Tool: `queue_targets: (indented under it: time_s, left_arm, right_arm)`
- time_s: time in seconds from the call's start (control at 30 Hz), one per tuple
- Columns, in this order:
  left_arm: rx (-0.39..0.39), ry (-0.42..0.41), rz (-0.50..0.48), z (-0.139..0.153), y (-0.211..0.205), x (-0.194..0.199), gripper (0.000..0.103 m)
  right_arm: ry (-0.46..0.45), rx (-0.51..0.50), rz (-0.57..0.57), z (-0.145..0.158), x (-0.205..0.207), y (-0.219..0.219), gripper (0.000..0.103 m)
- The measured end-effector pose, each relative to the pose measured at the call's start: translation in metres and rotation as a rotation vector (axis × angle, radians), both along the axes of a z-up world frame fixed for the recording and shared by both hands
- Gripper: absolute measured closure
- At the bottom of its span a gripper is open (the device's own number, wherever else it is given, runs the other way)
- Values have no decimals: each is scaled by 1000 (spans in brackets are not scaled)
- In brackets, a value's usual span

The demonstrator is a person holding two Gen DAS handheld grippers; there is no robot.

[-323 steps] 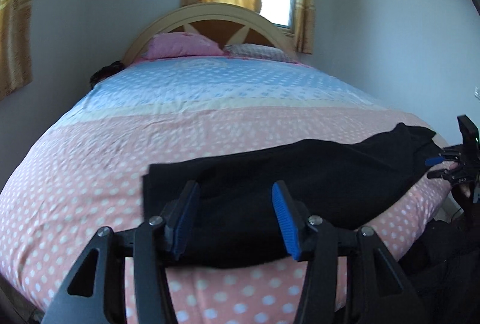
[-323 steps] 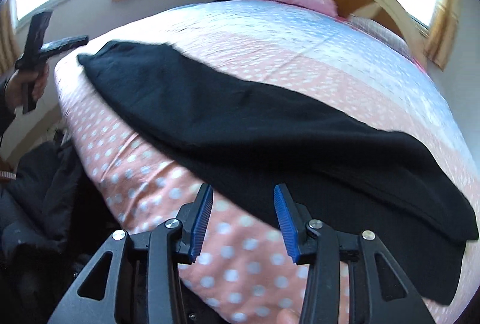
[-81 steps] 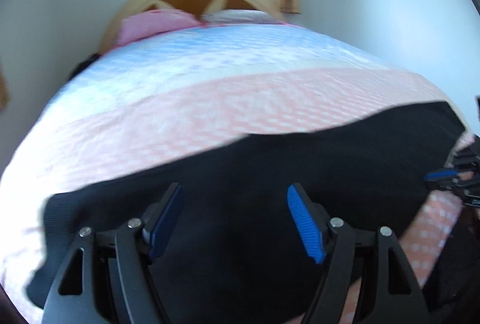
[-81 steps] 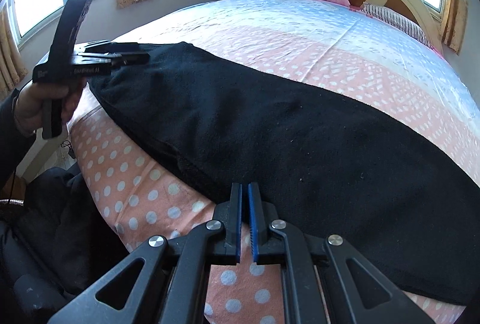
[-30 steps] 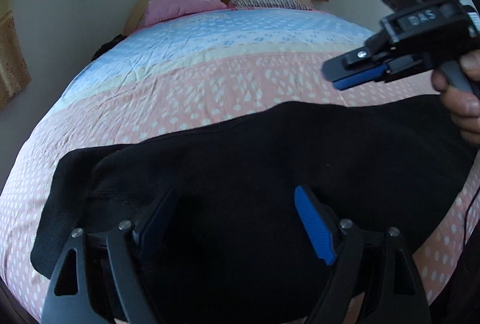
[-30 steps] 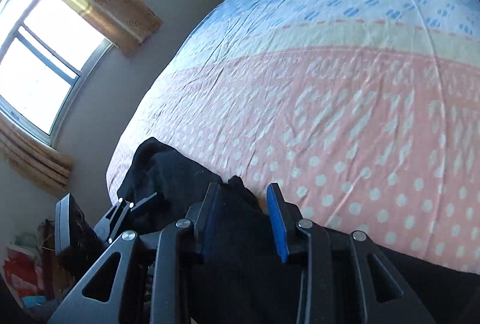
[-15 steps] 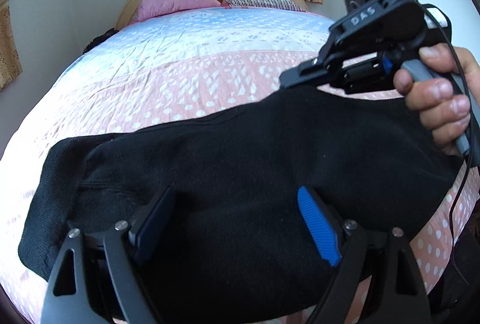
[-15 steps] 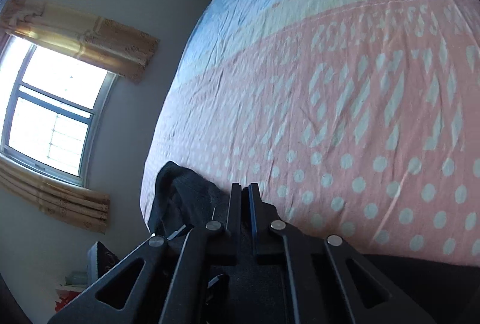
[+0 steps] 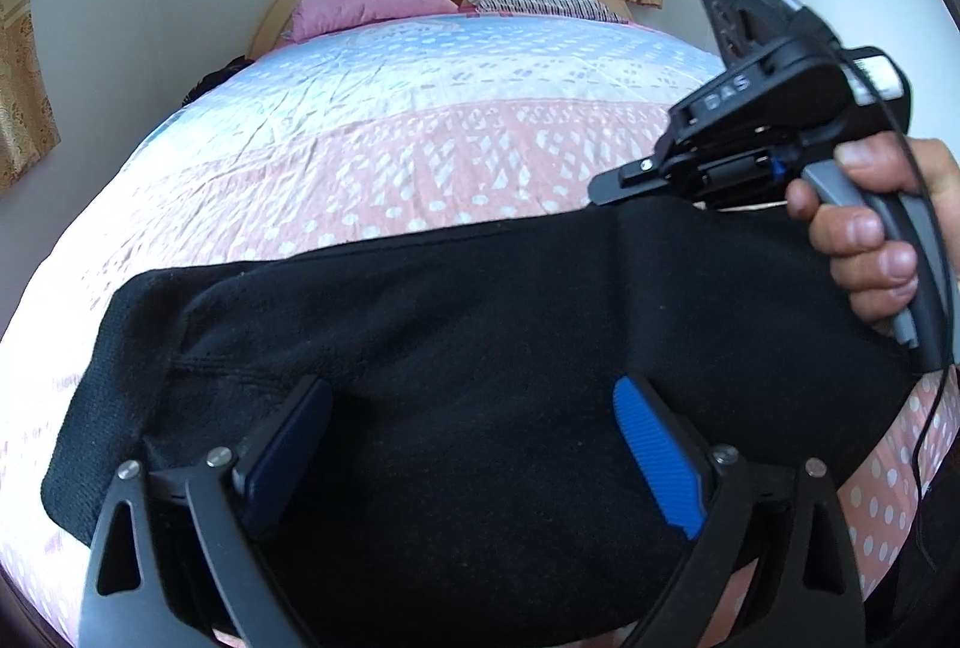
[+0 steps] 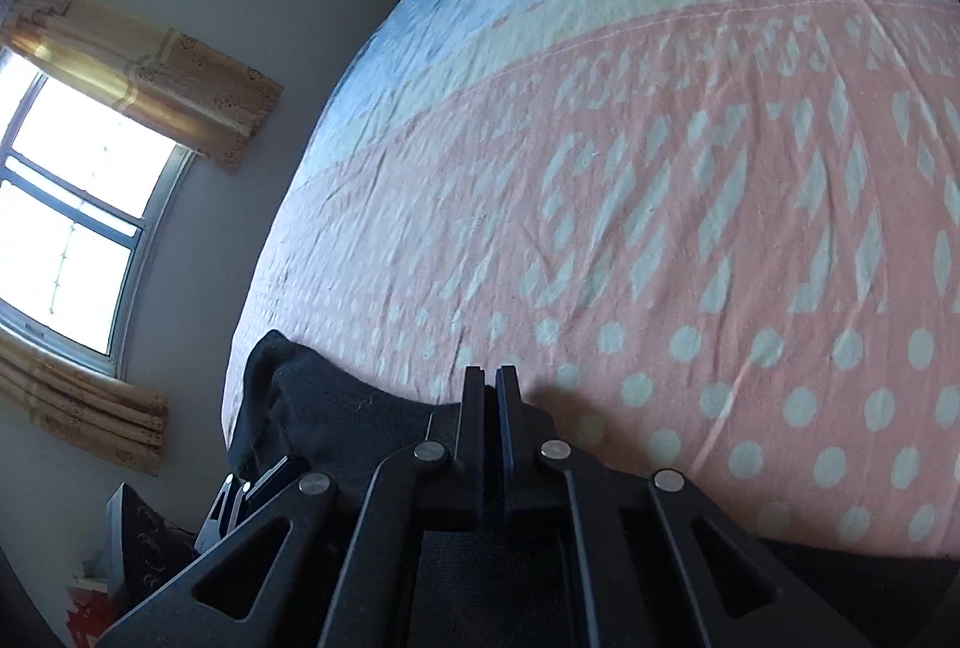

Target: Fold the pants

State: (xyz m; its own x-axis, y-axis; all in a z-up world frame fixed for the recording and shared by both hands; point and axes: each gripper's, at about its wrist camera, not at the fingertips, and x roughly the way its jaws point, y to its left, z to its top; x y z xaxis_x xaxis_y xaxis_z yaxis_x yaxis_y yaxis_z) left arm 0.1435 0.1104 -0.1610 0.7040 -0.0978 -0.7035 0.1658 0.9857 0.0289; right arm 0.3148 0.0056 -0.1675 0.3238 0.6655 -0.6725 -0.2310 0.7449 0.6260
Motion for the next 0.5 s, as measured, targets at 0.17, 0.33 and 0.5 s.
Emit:
queue_targets:
  time_s: [0.17, 0.33, 0.5]
  left_arm:
    - [-8, 6, 5, 1, 2, 0, 2]
    - [-9, 8, 5, 2, 2, 2, 1]
    - [-10, 10, 6, 2, 3, 5, 1]
  right_arm:
    - [-120, -112, 30, 30, -44, -25, 60]
    - [-175, -150, 109, 37, -99, -39, 60]
    - [-171, -203, 189, 23, -140, -42, 60]
